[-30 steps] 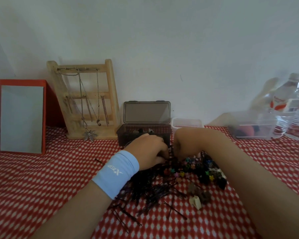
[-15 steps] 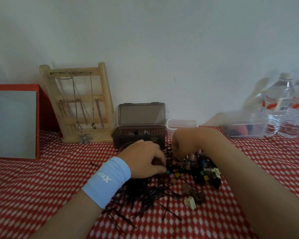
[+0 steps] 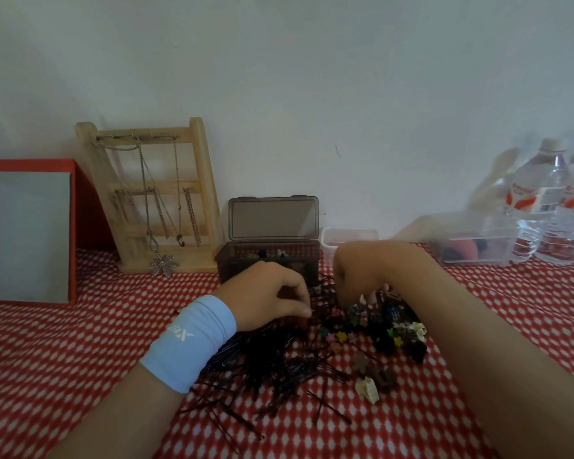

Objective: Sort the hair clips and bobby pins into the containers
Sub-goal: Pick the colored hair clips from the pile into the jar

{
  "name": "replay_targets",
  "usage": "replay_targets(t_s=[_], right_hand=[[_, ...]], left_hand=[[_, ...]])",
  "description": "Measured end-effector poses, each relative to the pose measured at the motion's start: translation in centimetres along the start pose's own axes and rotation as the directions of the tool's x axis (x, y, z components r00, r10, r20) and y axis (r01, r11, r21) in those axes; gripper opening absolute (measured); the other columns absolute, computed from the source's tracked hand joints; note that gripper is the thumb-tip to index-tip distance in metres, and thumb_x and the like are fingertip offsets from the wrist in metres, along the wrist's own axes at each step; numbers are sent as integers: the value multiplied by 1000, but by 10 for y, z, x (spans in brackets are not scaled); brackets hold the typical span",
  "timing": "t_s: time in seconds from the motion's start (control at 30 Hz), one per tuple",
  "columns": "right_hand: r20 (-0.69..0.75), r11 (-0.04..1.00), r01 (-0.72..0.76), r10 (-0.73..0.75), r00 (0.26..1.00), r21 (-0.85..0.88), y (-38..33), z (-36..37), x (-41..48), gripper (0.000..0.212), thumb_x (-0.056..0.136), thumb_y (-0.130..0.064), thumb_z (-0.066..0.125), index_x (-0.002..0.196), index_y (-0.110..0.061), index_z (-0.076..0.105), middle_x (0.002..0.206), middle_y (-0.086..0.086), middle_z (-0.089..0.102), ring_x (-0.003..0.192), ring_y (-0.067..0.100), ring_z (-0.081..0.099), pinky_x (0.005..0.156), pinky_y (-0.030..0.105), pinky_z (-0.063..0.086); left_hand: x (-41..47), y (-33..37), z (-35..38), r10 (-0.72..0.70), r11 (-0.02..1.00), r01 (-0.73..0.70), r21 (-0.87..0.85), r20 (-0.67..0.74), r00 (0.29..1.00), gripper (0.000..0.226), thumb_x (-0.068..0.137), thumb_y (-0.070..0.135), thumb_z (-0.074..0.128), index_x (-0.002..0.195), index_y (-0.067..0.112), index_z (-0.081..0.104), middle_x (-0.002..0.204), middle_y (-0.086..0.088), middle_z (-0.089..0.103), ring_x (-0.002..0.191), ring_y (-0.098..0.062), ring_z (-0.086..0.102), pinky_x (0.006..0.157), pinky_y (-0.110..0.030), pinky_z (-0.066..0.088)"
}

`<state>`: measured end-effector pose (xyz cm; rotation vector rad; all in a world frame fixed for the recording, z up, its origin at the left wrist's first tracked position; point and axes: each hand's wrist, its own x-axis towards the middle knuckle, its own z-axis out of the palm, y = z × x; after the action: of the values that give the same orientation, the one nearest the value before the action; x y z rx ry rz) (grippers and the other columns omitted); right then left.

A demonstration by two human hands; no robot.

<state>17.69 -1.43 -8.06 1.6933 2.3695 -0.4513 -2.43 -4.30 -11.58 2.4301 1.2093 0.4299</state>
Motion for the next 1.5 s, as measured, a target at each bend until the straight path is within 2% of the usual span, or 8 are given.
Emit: replay_targets(t_s=[0.2, 0.3, 0.43, 0.57, 0.83, 0.93, 1.2, 1.5], right_hand=[[-2, 998, 53, -53, 999, 24, -10, 6, 7, 4, 86, -14, 69, 84, -17, 69, 79, -3, 72, 63, 9, 73, 65, 29, 62], [21, 998, 55, -55, 998, 9, -17, 10, 8, 11, 86, -12, 71, 94, -19, 71, 83, -4, 71, 58, 8, 71, 50, 19, 53], [14, 999, 48, -48, 999, 5, -18, 12, 9, 14, 86, -14, 74, 100, -16, 73, 85, -2, 72, 58, 9, 72, 48, 18, 52], [30, 997, 54, -56, 998, 54, -16, 12, 9, 8, 86, -20, 77, 91, -14, 74, 80, 2, 76, 61, 12, 73, 54, 23, 58], [-13, 983, 104, -103, 995, 153, -4, 5, 13, 21, 85, -10, 72, 100, -25, 68, 90, 11, 75, 67, 23, 75, 58, 35, 63], [-5, 976, 126, -127, 992, 180, -1, 1, 12, 21, 90, -14, 62, 102, -29, 73, 94, 10, 75, 71, 24, 75, 55, 28, 59], [78, 990, 106, -113, 991, 91, -4, 9, 12, 9, 86, -14, 76, 93, -20, 76, 88, 2, 77, 71, 14, 75, 53, 20, 54], [92, 993, 103, -109, 990, 60, -9, 14, 13, 13, 84, -18, 79, 96, -15, 77, 85, 2, 76, 68, 11, 72, 52, 19, 54]], left_hand=[[1, -2, -4, -11, 986, 22, 164, -68, 998, 8, 89, 29, 68, 96, 34, 70, 92, 18, 64, 84, -3, 57, 80, -28, 51], [-1, -5, -13, 33, 928, 15, 373, -123, 992, 10, 91, 34, 63, 98, 40, 68, 92, 20, 56, 93, -5, 48, 88, -30, 41], [-2, -7, -8, 74, 806, -36, 591, -40, 996, 18, 92, 44, 56, 104, 42, 69, 111, 19, 57, 107, -10, 43, 97, -32, 28], [2, -8, 2, 86, 752, -66, 656, 2, 996, 24, 92, 52, 54, 105, 42, 71, 107, 17, 60, 105, -13, 42, 98, -33, 24], [4, -7, 5, 150, 743, -95, 663, -26, 988, 26, 91, 53, 53, 107, 41, 71, 105, 16, 60, 104, -13, 41, 95, -34, 24], [5, -4, 12, 148, 739, -132, 661, 32, 988, 27, 92, 52, 52, 106, 40, 72, 103, 16, 61, 102, -12, 42, 90, -32, 21], [7, -6, 13, 124, 768, -138, 625, 66, 990, 22, 93, 45, 56, 106, 35, 70, 105, 16, 64, 103, -9, 46, 85, -27, 23], [8, -12, 15, 59, 862, -54, 505, 5, 998, 23, 85, 43, 67, 107, 36, 66, 101, 13, 62, 96, -10, 55, 89, -27, 39]])
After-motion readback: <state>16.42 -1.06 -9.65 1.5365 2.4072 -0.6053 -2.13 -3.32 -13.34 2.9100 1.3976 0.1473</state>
